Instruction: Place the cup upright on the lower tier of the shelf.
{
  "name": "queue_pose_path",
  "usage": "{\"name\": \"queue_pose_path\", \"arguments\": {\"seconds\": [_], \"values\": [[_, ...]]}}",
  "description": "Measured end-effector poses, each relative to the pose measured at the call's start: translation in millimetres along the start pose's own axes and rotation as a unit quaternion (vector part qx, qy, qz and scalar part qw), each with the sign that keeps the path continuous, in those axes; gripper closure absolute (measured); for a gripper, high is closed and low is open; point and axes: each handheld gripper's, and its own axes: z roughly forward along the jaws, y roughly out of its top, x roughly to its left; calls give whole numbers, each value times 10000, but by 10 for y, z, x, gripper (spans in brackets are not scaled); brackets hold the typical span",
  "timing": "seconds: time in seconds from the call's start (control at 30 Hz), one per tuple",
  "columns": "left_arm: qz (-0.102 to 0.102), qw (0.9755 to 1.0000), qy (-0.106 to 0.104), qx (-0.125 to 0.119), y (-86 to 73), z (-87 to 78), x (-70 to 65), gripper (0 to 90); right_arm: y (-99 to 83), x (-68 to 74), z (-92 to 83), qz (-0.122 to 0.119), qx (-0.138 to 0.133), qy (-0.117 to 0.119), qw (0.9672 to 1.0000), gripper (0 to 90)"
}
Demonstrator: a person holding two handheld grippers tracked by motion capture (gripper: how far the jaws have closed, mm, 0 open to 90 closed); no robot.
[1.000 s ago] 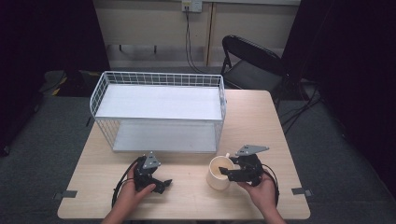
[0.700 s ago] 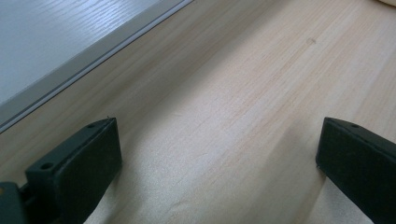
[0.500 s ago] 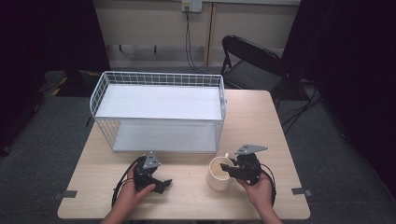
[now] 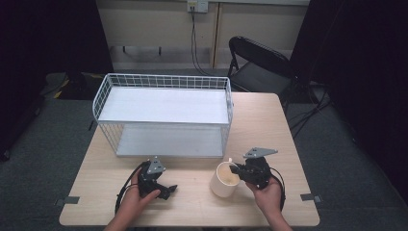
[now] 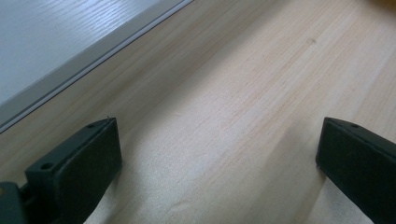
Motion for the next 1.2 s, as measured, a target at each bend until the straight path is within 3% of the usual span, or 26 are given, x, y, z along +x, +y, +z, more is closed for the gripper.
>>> {"name": "queue_pose_path", "arguments": {"seconds": [0.1, 0.73, 1.2], "values": [[0, 10000, 0, 0, 0, 0, 0, 0, 11, 34, -3, -113, -8, -41, 9999, 824], [0, 10000, 0, -1, 0, 0, 0, 0, 264, 189, 56, -122, -218, 75, 9997, 825], [-1, 10000, -1, -1, 0, 0, 0, 0, 489, 290, 149, -213, -289, -11, 9994, 825]]}}
